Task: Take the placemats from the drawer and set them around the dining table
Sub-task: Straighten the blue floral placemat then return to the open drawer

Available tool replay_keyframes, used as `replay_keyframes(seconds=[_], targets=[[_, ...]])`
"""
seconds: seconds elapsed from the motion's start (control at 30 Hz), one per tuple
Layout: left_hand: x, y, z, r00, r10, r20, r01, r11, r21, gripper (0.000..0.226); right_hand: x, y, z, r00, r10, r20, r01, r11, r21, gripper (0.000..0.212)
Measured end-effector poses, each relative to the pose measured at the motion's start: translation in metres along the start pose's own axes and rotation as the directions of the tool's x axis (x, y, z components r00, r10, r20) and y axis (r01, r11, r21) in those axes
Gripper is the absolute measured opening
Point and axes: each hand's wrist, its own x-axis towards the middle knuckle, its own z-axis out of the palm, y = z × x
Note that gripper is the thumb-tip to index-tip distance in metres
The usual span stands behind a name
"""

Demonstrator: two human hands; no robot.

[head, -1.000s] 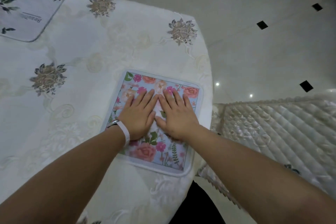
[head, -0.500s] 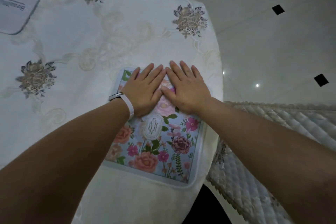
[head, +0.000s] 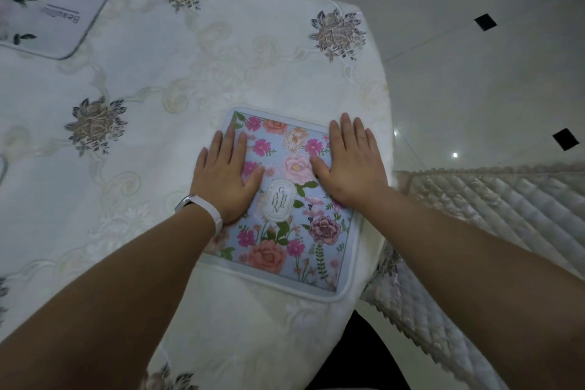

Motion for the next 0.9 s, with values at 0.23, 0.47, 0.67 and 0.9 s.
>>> replay_keyframes(seconds=[0.23, 0.47, 0.67, 0.9], targets=[[-0.062, -0.011, 0.011, 0.999, -0.044, 0.001, 0.044, 0.998, -0.051, 0.076, -0.055, -0.016, 0.018, 1.0, 0.008, -0.006, -0.008, 1.0, 0.016, 0.077], [-0.1, -0.003, 0.025, 1.0, 0.007, 0.013, -0.007, 1.0, -0.004, 0.07, -0.105, -0.049, 0.034, 0.997, -0.077, 0.03, 0.077, 0.997, -0.005, 0.074], [-0.131, 0.017, 0.042, 0.994, 0.107, -0.019, -0.107, 0.994, 0.011, 0.059, -0.146, -0.088, 0.057, 0.98, -0.197, 0.015, 0.196, 0.98, 0.011, 0.068], [-0.158, 0.004, 0.05, 0.983, 0.182, -0.02, -0.181, 0.983, 0.029, 0.06, -0.164, -0.082, 0.068, 0.957, -0.289, 0.024, 0.29, 0.955, -0.061, 0.067]])
